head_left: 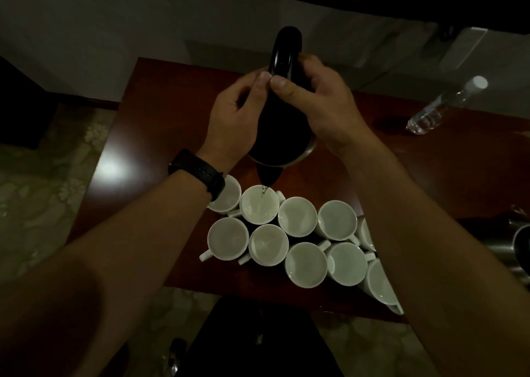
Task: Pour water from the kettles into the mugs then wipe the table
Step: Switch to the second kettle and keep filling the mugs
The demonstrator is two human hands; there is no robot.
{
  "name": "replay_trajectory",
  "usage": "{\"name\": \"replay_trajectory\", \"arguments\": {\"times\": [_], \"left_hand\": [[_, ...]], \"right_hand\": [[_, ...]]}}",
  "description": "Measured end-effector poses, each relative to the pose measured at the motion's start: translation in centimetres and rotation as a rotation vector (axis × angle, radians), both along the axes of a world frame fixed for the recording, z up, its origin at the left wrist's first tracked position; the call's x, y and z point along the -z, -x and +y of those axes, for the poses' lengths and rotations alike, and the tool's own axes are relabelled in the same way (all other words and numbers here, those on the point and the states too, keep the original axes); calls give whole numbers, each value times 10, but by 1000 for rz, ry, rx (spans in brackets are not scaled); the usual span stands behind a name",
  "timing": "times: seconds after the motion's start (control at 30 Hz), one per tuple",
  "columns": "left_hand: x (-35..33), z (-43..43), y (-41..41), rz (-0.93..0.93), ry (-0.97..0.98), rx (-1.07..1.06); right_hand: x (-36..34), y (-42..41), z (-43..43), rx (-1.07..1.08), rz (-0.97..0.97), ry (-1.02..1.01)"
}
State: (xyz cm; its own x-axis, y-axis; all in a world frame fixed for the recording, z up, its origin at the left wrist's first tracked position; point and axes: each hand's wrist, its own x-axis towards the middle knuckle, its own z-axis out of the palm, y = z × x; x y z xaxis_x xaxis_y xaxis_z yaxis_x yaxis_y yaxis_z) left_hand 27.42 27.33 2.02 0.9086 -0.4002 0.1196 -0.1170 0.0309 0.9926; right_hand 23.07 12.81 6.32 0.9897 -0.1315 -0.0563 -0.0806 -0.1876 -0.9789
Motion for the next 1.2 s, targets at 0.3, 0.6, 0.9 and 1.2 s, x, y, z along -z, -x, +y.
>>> {"name": "replay_trajectory", "arguments": {"times": [0.3, 0.6, 0.9, 1.2], "left_hand": [[1, -2, 1, 15, 13, 4], [4, -4, 2, -3, 18, 6], [1, -2, 2, 4, -2, -10], [-1, -3, 1, -30, -12, -7]], "right_hand": [[-1, 0, -2, -21, -11, 6], [2, 1, -2, -19, -4, 26], [2, 0, -3, -16, -13, 45], [2, 0, -4, -9, 14, 21]]}}
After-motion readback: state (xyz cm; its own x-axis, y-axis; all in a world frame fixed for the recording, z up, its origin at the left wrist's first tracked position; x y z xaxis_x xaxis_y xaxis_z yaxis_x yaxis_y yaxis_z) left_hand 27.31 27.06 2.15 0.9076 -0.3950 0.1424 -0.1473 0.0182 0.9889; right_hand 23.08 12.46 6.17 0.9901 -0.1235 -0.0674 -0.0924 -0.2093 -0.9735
